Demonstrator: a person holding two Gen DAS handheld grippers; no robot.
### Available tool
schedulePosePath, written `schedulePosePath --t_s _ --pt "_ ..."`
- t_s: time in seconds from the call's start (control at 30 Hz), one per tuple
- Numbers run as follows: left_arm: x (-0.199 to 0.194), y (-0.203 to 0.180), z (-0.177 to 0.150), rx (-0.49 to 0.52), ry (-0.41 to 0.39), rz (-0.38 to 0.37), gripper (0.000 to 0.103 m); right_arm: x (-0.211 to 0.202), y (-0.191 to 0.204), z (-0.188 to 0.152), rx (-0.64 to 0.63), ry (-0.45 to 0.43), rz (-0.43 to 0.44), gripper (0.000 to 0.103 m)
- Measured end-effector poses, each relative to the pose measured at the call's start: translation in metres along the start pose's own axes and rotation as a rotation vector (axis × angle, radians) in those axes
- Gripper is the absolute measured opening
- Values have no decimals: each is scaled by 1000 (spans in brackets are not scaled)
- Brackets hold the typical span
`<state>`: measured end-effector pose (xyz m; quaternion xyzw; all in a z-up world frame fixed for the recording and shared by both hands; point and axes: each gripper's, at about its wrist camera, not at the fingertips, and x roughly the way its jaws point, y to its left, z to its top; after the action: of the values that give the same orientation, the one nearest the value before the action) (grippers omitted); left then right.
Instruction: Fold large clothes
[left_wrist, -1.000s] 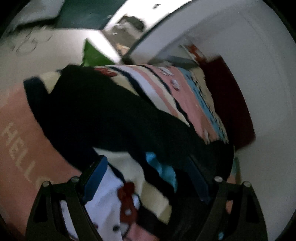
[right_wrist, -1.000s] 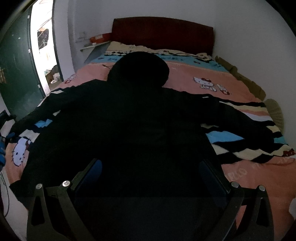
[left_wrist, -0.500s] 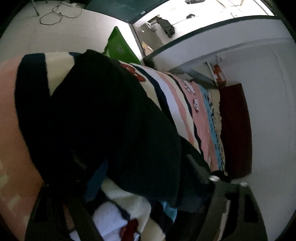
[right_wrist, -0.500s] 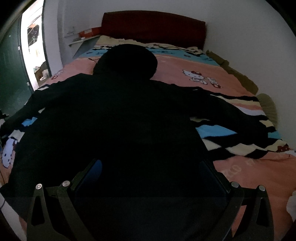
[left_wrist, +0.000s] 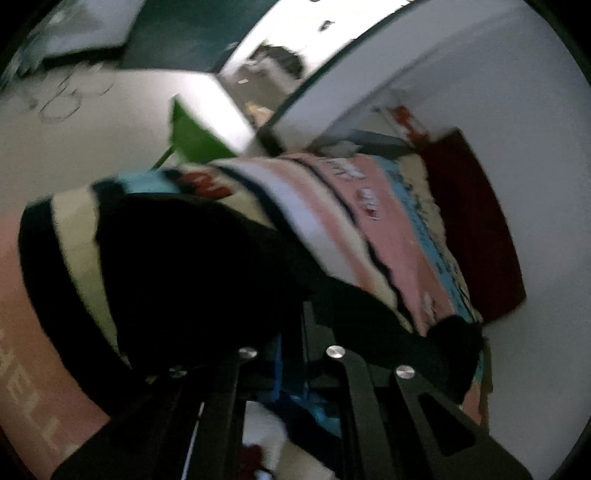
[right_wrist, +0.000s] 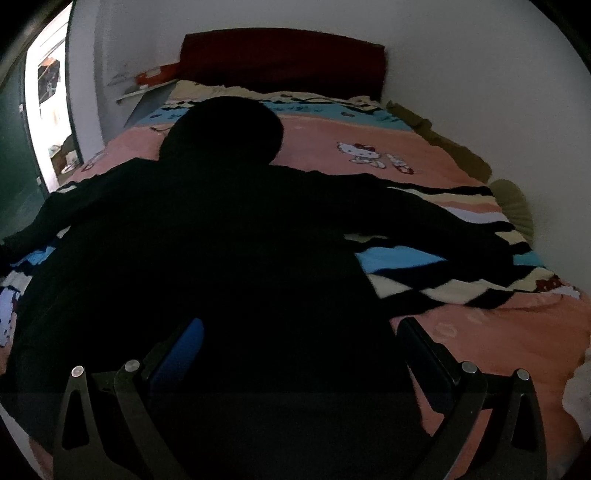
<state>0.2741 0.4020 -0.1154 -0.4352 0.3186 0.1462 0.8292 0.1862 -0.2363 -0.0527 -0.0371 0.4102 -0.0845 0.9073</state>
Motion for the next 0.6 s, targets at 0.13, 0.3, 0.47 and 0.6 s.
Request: schedulePosePath --t_s 0.13,0.3,0.47,0.6 --pt "-22 -56 -2 126 -33 -76 6 0 -18 0 17 -2 -23 102" --pt "-42 -131 -17 246 -55 -168 5 -1 -45 0 38 -30 -29 102" --pt "-52 -204 -48 356 -42 -265 5 4 -78 -3 86 -37 -23 102" --pt "-55 -263 -89 464 -2 -357 5 10 -104 -8 143 -42 -25 102"
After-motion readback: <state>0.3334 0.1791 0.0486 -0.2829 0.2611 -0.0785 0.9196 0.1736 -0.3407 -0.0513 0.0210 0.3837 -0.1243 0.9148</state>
